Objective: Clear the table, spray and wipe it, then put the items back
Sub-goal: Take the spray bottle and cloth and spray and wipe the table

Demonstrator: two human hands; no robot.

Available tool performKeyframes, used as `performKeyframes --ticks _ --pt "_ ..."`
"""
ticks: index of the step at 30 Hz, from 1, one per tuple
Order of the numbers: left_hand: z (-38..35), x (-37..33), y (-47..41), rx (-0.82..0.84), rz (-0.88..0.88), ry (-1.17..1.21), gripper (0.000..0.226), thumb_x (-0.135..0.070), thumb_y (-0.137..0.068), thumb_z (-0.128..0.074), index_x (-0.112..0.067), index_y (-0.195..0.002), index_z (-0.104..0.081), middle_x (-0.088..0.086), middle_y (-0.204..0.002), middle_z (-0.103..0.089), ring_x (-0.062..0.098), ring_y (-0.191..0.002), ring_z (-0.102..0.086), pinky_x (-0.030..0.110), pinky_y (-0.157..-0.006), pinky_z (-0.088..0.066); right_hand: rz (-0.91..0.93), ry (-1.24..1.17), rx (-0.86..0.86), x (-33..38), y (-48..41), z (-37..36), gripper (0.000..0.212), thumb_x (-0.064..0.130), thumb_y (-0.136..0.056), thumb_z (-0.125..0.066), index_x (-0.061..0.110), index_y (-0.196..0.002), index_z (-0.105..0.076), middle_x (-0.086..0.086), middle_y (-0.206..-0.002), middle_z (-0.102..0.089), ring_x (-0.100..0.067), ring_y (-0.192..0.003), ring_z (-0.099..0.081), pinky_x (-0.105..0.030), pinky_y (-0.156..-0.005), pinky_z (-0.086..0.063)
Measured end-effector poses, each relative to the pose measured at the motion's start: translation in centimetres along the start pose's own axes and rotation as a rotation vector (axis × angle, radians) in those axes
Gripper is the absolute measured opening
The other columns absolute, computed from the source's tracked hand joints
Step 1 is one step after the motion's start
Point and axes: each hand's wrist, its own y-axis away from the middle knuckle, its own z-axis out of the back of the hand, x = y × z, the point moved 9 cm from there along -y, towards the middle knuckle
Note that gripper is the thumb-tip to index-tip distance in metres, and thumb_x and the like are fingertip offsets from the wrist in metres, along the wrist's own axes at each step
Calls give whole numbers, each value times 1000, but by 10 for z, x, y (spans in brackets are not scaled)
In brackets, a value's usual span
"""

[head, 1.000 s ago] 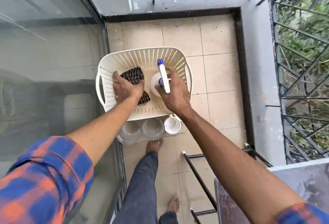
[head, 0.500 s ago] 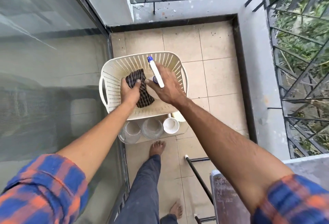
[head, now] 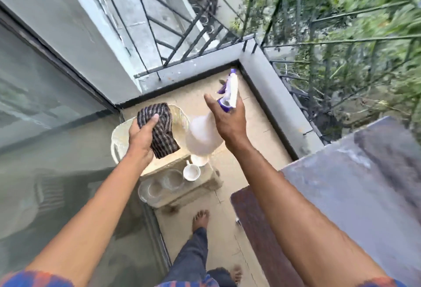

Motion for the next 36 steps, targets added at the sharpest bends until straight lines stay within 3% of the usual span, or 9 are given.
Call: performKeyframes --ticks 5,8,14,17,21,25,30,33,36 --pt "-106 24 97 373 99 -26 31 -14 -87 -73 -16 -116 -60 7 -101 -70 20 -83 -69 41 -80 -58 -114 -105 -245 12 85 156 8 27 -76 -73 30 -82 -68 16 -77 -64 -6 -67 -56 -32 -73 -48" --pt "-157 62 151 514 155 -121 34 -13 -83 -78 -12 -113 -63 9 -95 -68 22 -78 -67 44 -81 -56 -229 -81 -334 -6 144 242 19 33 -68 -76 36 -87 -73 10 -83 -67 -21 -77 -63 -49 -83 -55" --pt "-232 142 250 696 133 -363 17 0 -83 -72 -12 -95 -68 6 -78 -72 20 -65 -68 38 -65 -58 -363 -161 -498 -47 267 366 15 16 -82 -75 25 -92 -71 0 -96 -68 -20 -55 -60 -24 -57 -47" --pt "-249 173 275 709 116 -523 42 -6 -73 -84 -4 -110 -65 17 -97 -73 29 -82 -69 49 -81 -56 -409 -133 -567 -62 307 400 16 26 -78 -74 20 -93 -69 0 -94 -64 -20 -44 -57 -27 -60 -49" --pt "-276 199 281 732 35 -741 87 -34 -44 -100 -10 -117 -61 14 -105 -74 31 -91 -73 48 -78 -61 -438 -86 -612 -69 333 423 12 19 -88 -72 10 -95 -67 1 -85 -64 -18 -39 -53 -18 -48 -43" --pt "-331 204 298 809 -118 -846 61 -12 -69 -90 -6 -117 -55 15 -107 -68 18 -80 -67 30 -66 -56 -507 -26 -611 -75 328 434 20 25 -88 -69 8 -99 -67 4 -85 -65 -18 -40 -55 -17 -51 -43" --pt "-427 205 291 1077 -597 -1183 82 -31 -81 -82 -4 -146 -41 18 -131 -60 30 -122 -56 35 -103 -43 -525 25 -637 -72 291 454 26 35 -79 -67 11 -91 -66 6 -73 -67 -19 -39 -58 -25 -61 -46" --pt "-445 206 278 1086 -876 -1312 77 -48 -85 -58 3 -142 -47 29 -129 -57 41 -122 -53 45 -106 -39 -557 99 -650 -73 271 464 11 30 -88 -68 21 -83 -63 9 -57 -65 -20 -42 -59 -21 -57 -44" --pt "-441 236 288 1329 -1168 -1373 69 -51 -92 -46 -2 -138 -54 22 -140 -54 38 -132 -49 43 -116 -31 -566 145 -648 -73 247 473 14 34 -86 -68 25 -80 -59 5 -69 -66 -20 -42 -61 -23 -58 -44"
